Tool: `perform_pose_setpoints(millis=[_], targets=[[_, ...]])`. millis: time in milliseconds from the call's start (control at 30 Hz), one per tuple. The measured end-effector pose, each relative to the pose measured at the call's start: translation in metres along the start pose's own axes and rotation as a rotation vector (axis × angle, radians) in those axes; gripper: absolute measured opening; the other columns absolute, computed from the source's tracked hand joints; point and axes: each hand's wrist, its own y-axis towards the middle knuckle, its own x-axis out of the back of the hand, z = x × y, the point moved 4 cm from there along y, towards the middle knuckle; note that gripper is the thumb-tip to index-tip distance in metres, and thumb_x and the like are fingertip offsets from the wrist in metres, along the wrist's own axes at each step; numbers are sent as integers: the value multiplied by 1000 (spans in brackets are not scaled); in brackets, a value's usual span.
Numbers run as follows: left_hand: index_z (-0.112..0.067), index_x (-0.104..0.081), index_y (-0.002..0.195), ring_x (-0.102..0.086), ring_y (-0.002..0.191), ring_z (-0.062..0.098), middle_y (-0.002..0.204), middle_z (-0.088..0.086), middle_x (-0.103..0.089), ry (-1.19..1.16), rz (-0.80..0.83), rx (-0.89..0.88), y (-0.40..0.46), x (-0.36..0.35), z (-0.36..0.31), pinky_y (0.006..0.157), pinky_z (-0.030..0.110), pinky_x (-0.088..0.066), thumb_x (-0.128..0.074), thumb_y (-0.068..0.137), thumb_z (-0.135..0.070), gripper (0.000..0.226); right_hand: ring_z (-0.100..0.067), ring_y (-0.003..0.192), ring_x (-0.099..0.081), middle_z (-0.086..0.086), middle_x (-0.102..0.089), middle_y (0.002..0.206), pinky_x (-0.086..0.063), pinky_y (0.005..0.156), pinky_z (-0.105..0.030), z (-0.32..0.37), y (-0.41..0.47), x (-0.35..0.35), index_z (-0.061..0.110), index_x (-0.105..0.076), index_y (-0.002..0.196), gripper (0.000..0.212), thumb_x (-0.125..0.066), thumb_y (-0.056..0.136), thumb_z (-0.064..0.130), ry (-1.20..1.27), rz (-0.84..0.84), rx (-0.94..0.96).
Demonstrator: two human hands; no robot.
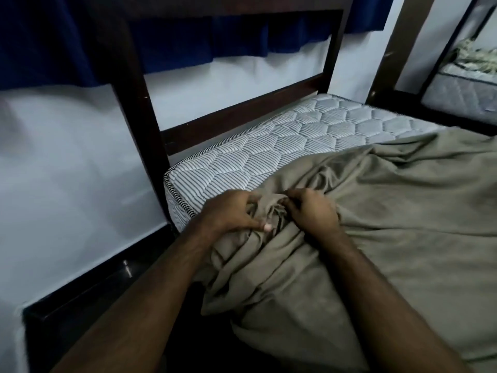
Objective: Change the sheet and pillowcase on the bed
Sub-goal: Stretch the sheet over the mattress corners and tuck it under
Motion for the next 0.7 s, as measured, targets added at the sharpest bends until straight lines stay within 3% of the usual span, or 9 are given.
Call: perform_pose_setpoints(millis=[67,133,200,333,400,467,533,633,700], targets=[[-31,-61,131,-60,117,26,127,3,-65,-53,-154,23,4,0,-2,93,35,-48,-68,85,-59,54,-32,98,-69,-6,-75,101,-53,78,-39,10,13,26,38,-67,124,34,-56,93,43,-37,-169,14],[-29,-65,129,-62,114,30,121,5,-68,-159,-562,39,2,21,-2,88,37,-50,-60,95,-37,35,-35,91,-69,-10,-76,95,-52,72,-40,31,38,54,36,-68,124,35,-57,91,36,-43,-320,62],[-23,-66,125,-62,108,34,115,9,-68,-194,-912,40,-2,60,1,82,43,-51,-48,93,-20,37,-35,95,-68,-9,-75,100,-54,73,-41,62,75,78,31,-69,122,34,-55,91,29,50,-387,121],[-14,-64,117,-57,105,37,112,14,-61,-17,-1219,90,-6,152,15,77,49,-49,-39,83,-10,43,-21,123,-56,-9,-63,134,-40,110,-28,132,147,114,18,-51,145,48,-50,98,11,448,-383,415],[-17,-64,115,-58,106,34,114,11,-63,-69,-1220,206,-2,183,47,78,45,-49,-40,80,-3,45,-23,137,-37,-16,-41,149,-24,110,-16,158,168,119,23,-11,160,72,-48,99,9,458,-237,495],[-25,-66,102,-63,104,32,111,8,-69,-327,-1048,310,12,187,89,82,37,-52,-44,85,-8,33,-26,141,-30,-16,-30,152,-22,110,-18,173,181,121,26,11,159,90,-50,96,6,458,-167,515],[-30,-64,92,-68,101,30,104,8,-72,-565,-830,206,24,172,101,91,43,-55,-44,88,-36,21,-25,142,-33,-14,-26,158,-33,112,-23,180,188,127,25,12,159,94,-51,94,3,491,-226,536],[-33,-64,117,-67,112,21,118,0,-71,-974,-502,39,18,129,74,102,47,-51,-50,80,-83,64,-11,151,-15,-8,-11,167,-16,118,-11,190,190,139,19,4,161,90,-54,94,1,587,-335,610],[-33,-55,133,-66,115,15,125,-5,-69,-958,-439,-44,11,113,50,101,42,-52,-67,69,-83,82,-13,152,-12,-10,-15,165,-13,121,-17,202,190,149,15,-2,161,90,-60,93,5,639,-363,659]])
